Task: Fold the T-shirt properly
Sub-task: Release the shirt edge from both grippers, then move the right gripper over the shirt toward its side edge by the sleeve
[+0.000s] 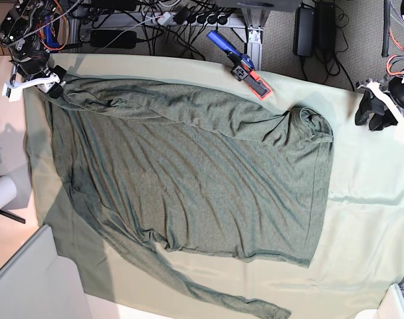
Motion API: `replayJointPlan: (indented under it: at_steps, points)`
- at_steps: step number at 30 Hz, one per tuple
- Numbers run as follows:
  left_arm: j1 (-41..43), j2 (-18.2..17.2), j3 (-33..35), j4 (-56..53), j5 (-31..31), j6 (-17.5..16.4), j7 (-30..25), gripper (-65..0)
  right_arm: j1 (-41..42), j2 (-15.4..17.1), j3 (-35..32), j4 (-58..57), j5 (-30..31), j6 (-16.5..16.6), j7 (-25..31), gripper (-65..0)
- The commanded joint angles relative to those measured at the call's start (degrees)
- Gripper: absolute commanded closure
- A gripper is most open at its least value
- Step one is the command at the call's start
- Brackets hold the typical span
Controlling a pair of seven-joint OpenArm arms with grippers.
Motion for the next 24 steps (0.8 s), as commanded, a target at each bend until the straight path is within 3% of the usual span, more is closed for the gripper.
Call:
replayJointPlan:
  at_steps: [1, 6, 10, 15, 20, 24]
  points:
    - [0.00, -0.52, -0.61, 0.98, -0.90, 0.00, -1.25, -30.1, 0.26, 1.42, 0.50, 0.94, 0.46, -0.22, 1.16, -33.0]
    - [-0.02, -0.87, -4.59, 1.01, -2.51, 0.02, -2.29, -30.1, 0.37, 2.10, 0.87, 1.01, 0.63, -0.22, 1.29, -33.0]
    - [-0.15, -3.30, -7.43, 1.01, -5.33, 0.00, -3.21, -30.1, 0.66, 2.89, 2.23, 2.12, 0.66, -0.24, 1.38, -33.0]
    - [-0.68, -6.36, -7.82, 1.01, -5.60, -0.02, -4.26, -30.1, 0.83, 3.69, 4.96, 4.68, 0.90, -0.24, 1.79, -33.0]
    - [-2.89, -7.30, -7.78, 1.01, -5.64, -0.09, -4.28, -30.1, 3.63, 5.18, 5.57, 5.16, 1.25, -0.24, 1.81, -33.0]
    - [-3.96, -7.52, -7.69, 1.01, -7.63, -1.99, -4.24, -30.1, 6.97, 5.90, 5.55, 5.16, 1.07, -0.24, 1.79, -33.0]
